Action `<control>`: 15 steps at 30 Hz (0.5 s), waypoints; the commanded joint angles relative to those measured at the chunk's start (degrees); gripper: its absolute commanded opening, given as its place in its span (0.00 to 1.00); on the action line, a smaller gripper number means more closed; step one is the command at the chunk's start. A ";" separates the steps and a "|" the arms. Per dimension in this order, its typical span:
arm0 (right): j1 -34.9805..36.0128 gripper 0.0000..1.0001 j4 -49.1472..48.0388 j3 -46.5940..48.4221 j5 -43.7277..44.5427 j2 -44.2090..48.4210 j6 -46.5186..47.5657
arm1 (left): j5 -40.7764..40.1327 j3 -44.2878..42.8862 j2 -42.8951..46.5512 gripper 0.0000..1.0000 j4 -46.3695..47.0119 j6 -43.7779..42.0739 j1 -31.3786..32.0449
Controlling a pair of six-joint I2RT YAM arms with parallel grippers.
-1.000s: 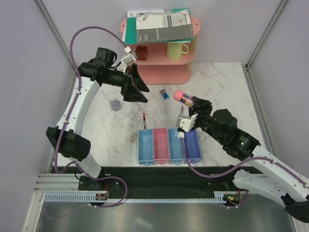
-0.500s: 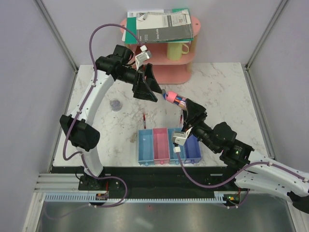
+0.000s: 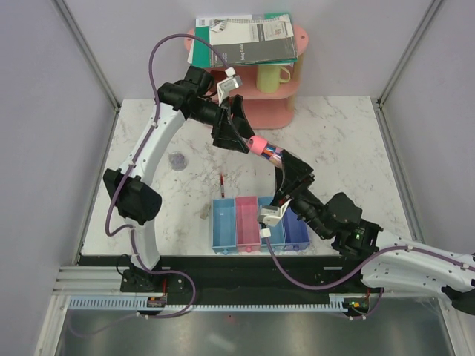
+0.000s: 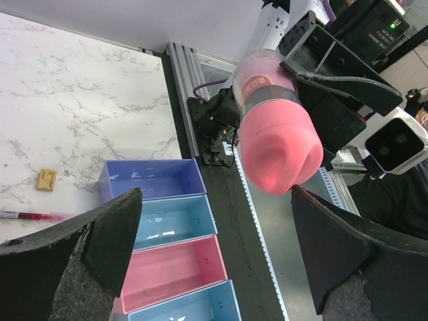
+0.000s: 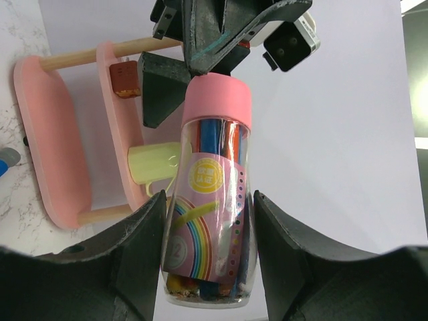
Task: Sort the stationery into containers
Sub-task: Place the stationery in the storage box.
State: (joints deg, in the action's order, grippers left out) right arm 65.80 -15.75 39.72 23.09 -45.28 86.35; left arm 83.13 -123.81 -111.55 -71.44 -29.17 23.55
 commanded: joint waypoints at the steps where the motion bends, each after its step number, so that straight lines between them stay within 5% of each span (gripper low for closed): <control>1: 0.73 0.00 -7.28 -0.79 1.87 -1.30 0.40 | 5.81 -3.19 -0.16 1.00 0.25 0.69 1.23; 15: 0.73 0.00 -11.32 -1.49 2.13 -4.82 -0.83 | 7.04 -2.14 2.39 0.96 2.53 3.24 3.34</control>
State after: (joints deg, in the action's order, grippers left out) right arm 66.19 -22.55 38.15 25.36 -50.92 86.17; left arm 83.22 -124.81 -111.74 -70.11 -27.83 26.61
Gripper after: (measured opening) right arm 0.589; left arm 0.961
